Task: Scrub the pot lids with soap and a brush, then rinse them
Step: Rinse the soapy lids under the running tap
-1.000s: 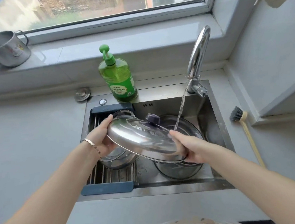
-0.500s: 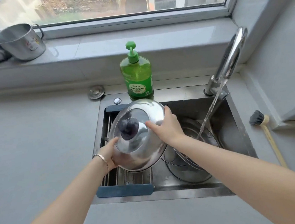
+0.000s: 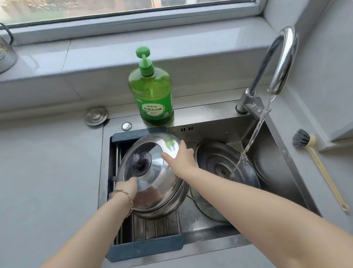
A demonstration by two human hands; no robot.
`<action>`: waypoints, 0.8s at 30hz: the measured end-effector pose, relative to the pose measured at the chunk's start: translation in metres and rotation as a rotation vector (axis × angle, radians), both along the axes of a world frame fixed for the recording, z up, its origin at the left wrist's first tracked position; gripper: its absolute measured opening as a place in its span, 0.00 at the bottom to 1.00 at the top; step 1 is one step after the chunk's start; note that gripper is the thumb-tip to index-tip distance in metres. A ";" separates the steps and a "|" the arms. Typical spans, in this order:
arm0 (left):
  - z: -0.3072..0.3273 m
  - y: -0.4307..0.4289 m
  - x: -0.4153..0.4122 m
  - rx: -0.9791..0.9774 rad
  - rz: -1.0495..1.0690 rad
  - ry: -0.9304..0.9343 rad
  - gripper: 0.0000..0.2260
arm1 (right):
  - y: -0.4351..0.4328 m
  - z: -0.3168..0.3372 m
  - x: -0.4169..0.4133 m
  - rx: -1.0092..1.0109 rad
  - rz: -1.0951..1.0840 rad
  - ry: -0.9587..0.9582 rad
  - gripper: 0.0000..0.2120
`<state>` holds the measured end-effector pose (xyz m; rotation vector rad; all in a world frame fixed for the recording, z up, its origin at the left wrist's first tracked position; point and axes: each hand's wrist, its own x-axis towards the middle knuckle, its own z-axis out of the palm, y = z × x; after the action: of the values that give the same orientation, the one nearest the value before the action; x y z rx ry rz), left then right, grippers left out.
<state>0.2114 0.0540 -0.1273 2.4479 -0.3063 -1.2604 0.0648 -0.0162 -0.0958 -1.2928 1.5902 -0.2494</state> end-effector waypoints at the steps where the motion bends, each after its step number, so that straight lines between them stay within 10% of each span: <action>1: 0.009 -0.002 -0.009 0.022 -0.085 -0.075 0.24 | -0.001 -0.003 0.000 0.000 0.012 0.011 0.40; 10: 0.060 -0.003 -0.084 -0.341 -0.487 -0.370 0.16 | 0.024 -0.019 -0.099 -0.229 0.250 0.065 0.14; 17: 0.065 -0.004 -0.129 -0.470 -0.601 -0.216 0.07 | 0.049 -0.078 -0.183 0.052 0.562 0.632 0.30; 24: 0.050 0.007 -0.148 -0.433 -0.561 -0.140 0.10 | 0.064 -0.108 -0.166 -0.207 0.734 0.710 0.14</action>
<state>0.0638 0.0611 -0.0774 2.1342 -1.2331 -1.0651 -0.1012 0.0478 -0.2036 -2.1873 1.5308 0.5766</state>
